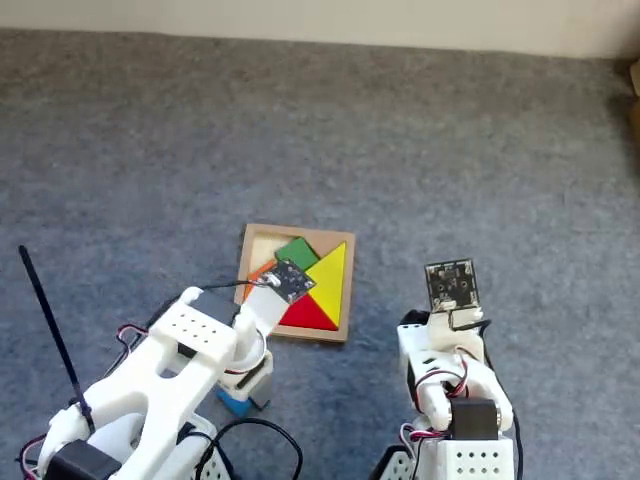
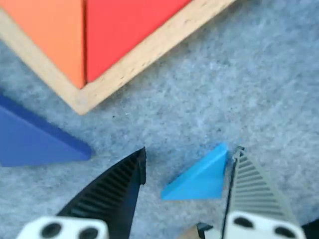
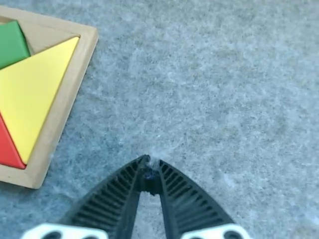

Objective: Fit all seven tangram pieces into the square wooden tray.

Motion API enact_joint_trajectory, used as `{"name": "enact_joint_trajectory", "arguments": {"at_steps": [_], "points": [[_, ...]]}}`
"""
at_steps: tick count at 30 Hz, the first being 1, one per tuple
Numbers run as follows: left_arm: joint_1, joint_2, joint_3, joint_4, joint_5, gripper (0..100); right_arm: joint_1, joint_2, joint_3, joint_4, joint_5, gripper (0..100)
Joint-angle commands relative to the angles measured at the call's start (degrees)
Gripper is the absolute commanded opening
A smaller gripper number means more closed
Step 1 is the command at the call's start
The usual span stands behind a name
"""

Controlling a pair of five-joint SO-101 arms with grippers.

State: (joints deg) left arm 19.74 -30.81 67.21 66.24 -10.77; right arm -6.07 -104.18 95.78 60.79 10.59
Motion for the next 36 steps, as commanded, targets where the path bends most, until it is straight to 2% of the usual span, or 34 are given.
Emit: {"name": "enact_joint_trajectory", "arguments": {"at_steps": [1,8,11,14,17,19,22,26,31,36], "points": [[1.71,-0.84,-0.04,-0.53,0.18,23,0.4,-1.1,5.85,-0.22,-0.09,0.4],[1.71,-0.92,1.63,-2.73,0.09,13,0.4,-1.1,5.85,-0.22,-0.09,0.4],[1.71,-1.36,1.54,-2.9,-2.29,10,0.4,-1.1,5.85,-0.22,-0.09,0.4],[1.1,-1.36,-0.4,-3.08,-2.29,9,0.4,-1.1,5.85,-0.22,-0.09,0.4],[-3.03,-1.27,-3.82,-3.08,-1.76,9,0.4,-1.1,5.85,-0.22,-0.09,0.4],[-7.34,-1.1,-6.9,-2.99,-1.23,10,0.4,-1.1,5.85,-0.22,-0.09,0.4],[-13.49,-1.36,-11.3,-2.37,-1.32,19,0.4,-1.1,5.85,-0.22,-0.09,0.4],[-16.48,-1.45,-16.13,6.77,-1.41,33,0.4,-1.1,5.85,-0.22,-0.09,0.4],[-13.76,-1.45,-16.75,14.24,-1.49,30,0.48,-1.1,5.85,-0.22,-0.09,0.4],[-10.59,-1.45,-10.51,12.31,-1.49,26,0.57,-1.1,5.85,-0.22,-0.09,0.4]]}}
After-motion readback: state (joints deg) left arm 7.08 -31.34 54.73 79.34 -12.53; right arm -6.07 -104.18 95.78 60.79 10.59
